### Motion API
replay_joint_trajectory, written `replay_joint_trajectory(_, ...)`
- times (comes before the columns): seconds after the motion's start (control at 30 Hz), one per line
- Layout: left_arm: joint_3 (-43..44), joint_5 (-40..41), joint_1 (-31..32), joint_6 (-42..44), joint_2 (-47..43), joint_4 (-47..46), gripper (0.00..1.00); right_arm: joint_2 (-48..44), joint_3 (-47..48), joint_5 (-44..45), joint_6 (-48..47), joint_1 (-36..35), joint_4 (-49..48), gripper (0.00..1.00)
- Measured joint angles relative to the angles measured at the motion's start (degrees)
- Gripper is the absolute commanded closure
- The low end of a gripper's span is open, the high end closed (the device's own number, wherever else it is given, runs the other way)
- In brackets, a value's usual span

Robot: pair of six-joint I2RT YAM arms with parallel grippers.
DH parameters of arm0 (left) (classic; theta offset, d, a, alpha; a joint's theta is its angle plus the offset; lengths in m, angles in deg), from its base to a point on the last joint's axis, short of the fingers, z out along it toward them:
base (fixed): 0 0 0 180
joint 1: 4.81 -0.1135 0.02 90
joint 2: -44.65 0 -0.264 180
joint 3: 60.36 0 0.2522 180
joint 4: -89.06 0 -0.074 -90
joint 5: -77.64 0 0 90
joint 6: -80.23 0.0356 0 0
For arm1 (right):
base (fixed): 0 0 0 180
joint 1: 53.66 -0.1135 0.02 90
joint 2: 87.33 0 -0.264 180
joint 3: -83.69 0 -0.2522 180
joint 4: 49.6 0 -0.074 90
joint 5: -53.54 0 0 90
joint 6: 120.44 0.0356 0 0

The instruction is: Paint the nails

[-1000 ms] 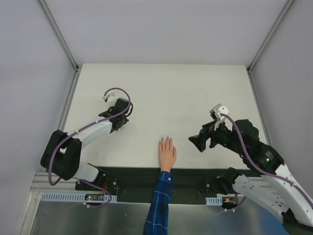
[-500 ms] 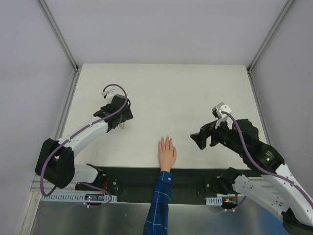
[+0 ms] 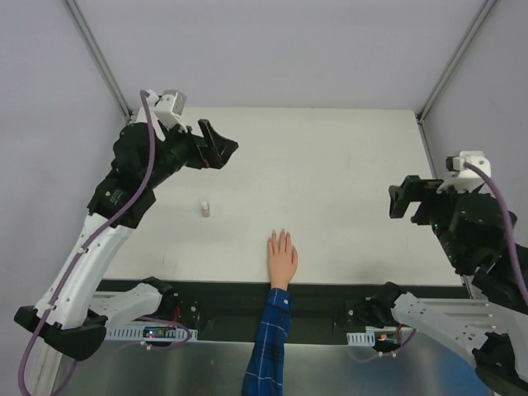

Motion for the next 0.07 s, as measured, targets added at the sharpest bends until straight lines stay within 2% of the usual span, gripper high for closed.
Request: replay_joint_trajectory(0.07, 3.43, -3.26, 0.00, 0.98, -0.11, 0.39, 0.05, 0.50, 3.61, 2.97, -1.05, 0.00, 0.28, 0.04)
